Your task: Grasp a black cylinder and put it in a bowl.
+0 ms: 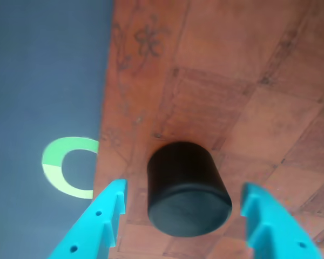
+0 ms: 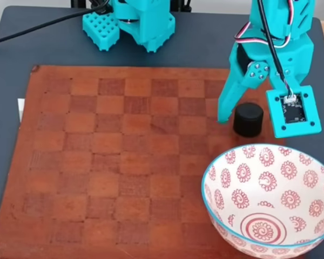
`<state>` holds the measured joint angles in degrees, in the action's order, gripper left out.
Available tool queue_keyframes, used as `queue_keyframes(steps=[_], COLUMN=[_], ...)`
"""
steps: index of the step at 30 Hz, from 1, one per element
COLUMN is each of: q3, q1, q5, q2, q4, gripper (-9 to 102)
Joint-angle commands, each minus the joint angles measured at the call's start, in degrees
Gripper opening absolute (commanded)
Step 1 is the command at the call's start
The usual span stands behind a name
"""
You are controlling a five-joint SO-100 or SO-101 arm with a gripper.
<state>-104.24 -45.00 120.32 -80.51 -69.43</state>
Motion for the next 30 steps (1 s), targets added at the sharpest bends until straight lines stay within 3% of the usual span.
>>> queue_keyframes(steps=[1, 30], q3=[0.35, 0.09], q1=[-0.44, 0.35], q5=[-0.26, 0.62], q2=[-0.35, -6.86], q4=[-1.85, -2.72], gripper=[23, 15])
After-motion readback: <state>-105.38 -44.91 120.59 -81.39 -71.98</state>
